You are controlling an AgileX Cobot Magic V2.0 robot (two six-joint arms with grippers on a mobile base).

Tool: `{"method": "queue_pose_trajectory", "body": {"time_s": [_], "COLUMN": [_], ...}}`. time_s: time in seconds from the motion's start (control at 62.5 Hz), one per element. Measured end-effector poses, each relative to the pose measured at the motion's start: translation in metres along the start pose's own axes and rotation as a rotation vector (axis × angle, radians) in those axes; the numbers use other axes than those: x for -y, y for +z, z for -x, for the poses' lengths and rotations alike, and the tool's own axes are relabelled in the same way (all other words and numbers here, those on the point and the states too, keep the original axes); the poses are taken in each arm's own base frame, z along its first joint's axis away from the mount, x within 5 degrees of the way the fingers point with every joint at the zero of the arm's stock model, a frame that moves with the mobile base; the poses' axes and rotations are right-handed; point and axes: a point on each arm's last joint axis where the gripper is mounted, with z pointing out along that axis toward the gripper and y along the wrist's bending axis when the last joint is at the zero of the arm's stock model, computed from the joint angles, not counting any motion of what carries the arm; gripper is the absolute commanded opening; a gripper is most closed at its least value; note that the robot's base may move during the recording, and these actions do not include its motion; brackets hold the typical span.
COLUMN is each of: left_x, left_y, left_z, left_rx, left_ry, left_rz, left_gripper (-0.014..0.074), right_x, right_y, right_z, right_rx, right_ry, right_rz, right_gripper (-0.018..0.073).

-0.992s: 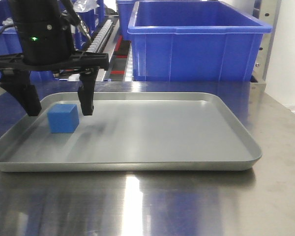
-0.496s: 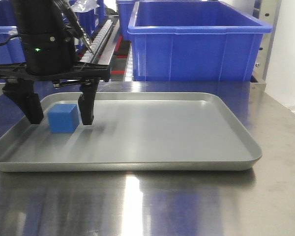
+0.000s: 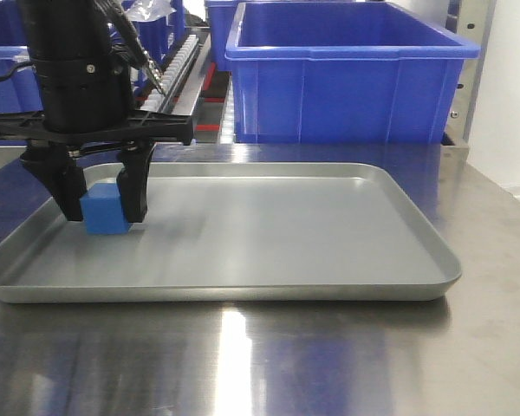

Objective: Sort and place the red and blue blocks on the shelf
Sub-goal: 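Close the left gripper on the blue cube and lift it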

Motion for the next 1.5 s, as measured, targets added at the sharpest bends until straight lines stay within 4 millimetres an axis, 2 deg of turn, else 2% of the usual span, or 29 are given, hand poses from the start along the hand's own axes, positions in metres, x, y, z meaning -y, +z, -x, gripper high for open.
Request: {"method": "queue_pose_trajectory", "body": {"time_s": [0.176, 0.48, 0.608, 0.8, 1.024, 1.168, 1.313, 1.505], "left_x": [0.0, 0.0, 0.0, -0.003, -0.008, -0.016, -0.03, -0.059], "left_y": [0.0, 0.0, -0.006, -0.035, -0.089, -0.115, -0.123, -0.119], "left_z": [0.0, 0.0, -0.001, -0.002, -0.008, -0.013, -0.025, -0.053], "left_rx": [0.0, -0.001, 0.011, 0.094, 0.285, 0.406, 0.521, 0.683], "left_ry": [0.0, 0.0, -0.002, -0.005, -0.002, 0.029, 0.109, 0.162], "left_rz": [0.0, 0.0, -0.008, -0.051, -0.15, -0.21, -0.247, -0.254], "left_gripper": [0.0186, 0.0185, 0.0185, 0.0185, 0.0185, 0.0185, 0.0185, 0.0185], "right_x": [0.0, 0.0, 0.0, 0.0, 0.0, 0.0, 0.0, 0.0], "right_y": [0.0, 0.0, 0.0, 0.0, 0.0, 0.0, 0.0, 0.0], "right_z": [0.0, 0.0, 0.0, 0.0, 0.0, 0.0, 0.0, 0.0], "right_rx": [0.0, 0.0, 0.0, 0.0, 0.0, 0.0, 0.0, 0.0], "right_ry": [0.0, 0.0, 0.0, 0.0, 0.0, 0.0, 0.0, 0.0], "right_rz": [0.0, 0.0, 0.0, 0.0, 0.0, 0.0, 0.0, 0.0], "right_gripper": [0.0056, 0.0056, 0.0056, 0.0056, 0.0056, 0.0056, 0.0056, 0.0056]}}
